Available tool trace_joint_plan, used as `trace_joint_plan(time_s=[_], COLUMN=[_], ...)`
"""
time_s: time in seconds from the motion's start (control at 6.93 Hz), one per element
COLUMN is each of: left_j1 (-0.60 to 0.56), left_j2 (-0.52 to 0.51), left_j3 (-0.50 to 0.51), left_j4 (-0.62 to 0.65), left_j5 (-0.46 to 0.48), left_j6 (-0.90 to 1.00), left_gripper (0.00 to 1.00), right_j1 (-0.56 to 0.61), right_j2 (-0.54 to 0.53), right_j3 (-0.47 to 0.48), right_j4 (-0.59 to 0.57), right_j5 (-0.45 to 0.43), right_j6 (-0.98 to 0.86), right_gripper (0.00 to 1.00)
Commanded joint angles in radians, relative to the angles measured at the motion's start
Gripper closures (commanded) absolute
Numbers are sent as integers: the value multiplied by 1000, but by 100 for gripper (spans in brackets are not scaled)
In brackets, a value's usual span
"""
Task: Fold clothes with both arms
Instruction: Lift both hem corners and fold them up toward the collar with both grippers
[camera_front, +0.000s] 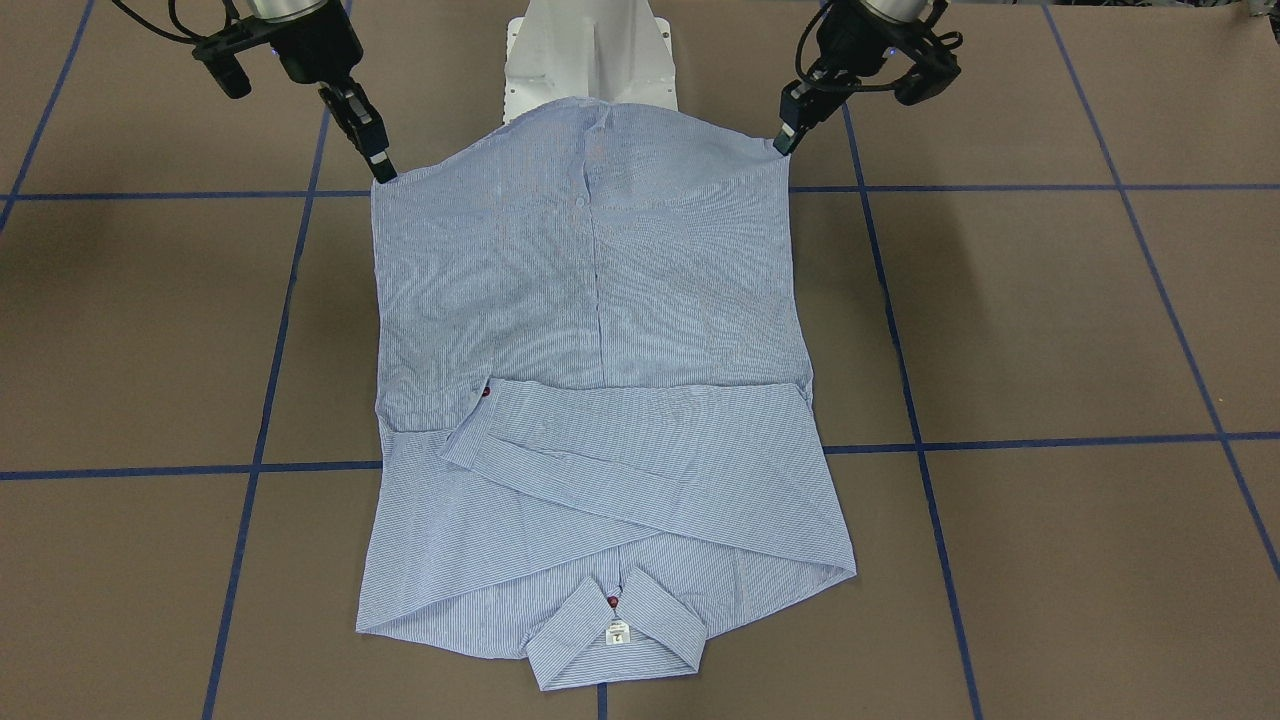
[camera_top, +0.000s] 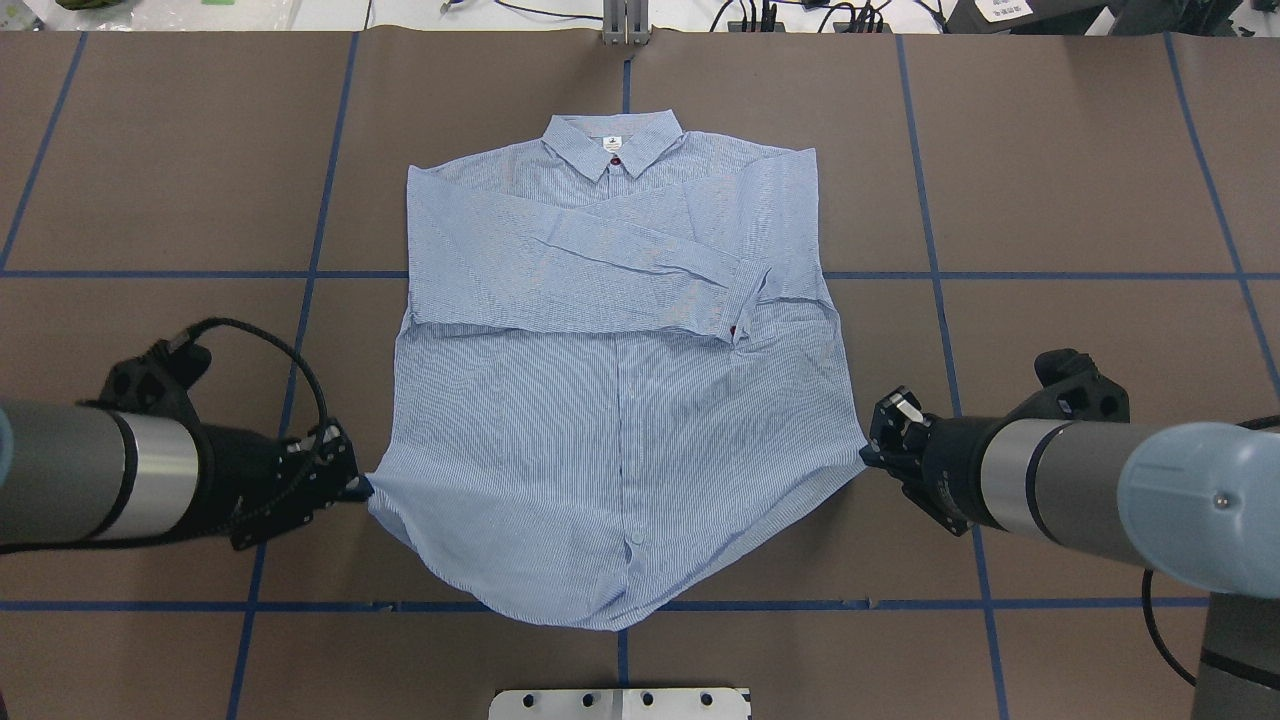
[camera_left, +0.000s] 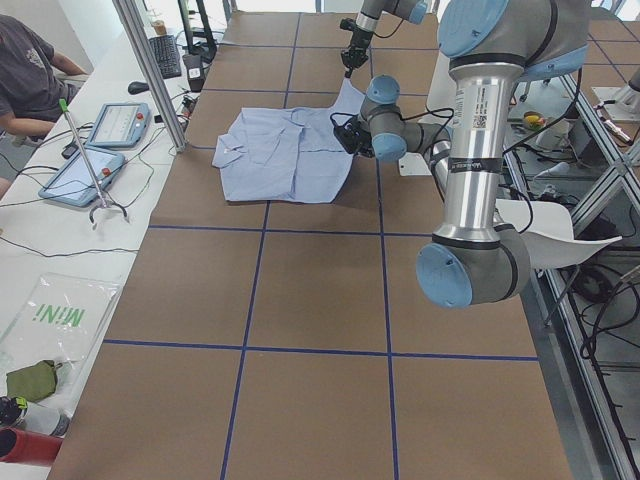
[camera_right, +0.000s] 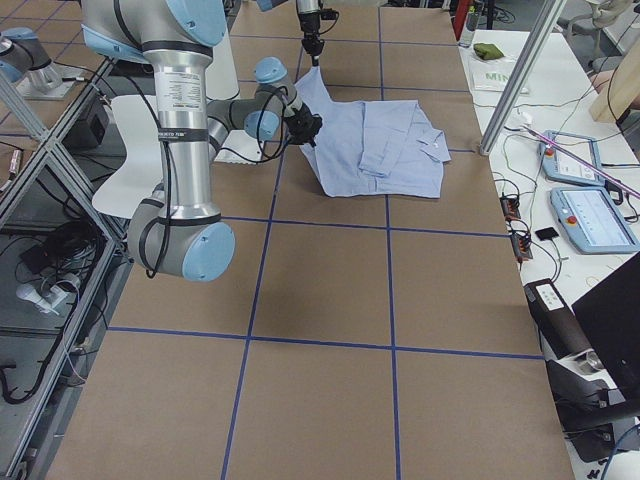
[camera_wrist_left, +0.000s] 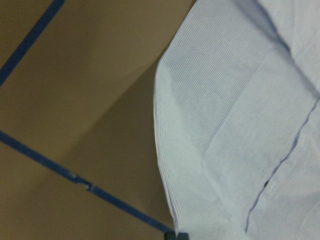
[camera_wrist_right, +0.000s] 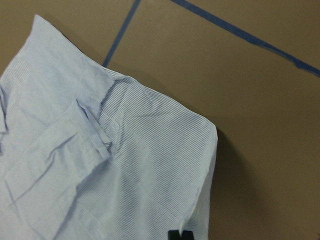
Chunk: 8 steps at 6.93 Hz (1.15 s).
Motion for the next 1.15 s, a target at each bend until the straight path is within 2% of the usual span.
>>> trace_joint_plan(time_s=[0.0, 0.14, 0.43, 0.58, 0.72, 0.87, 1.01], left_j1=[-165, -234, -326, -345, -363, -379, -380], left_j2=[-162, -191, -212, -284, -333, -378, -401], left_j3=[90, 120, 187, 277, 377, 482, 611], left_j4=[101, 129, 127, 129, 115, 83, -20], left_j5=[-12, -74, -104, -102, -102, -101, -99], left_j6=[18, 39, 47, 61, 108, 174, 196], left_gripper=[100, 100, 100, 100, 100, 100, 100], right_j1=[94, 95, 92, 90, 114, 144, 168], right_j2=[129, 135, 139, 195, 296, 310, 313], right_j3=[-18, -21, -24, -96, -215, -278, -373], right_j4=[-119, -123, -119, -111, -109, -71, 28], right_j5=[-48, -172, -288, -365, -378, -369, -339], right_j6=[-28, -34, -55, -115, -212, -229, -238], right_gripper=[100, 100, 100, 100, 100, 100, 100])
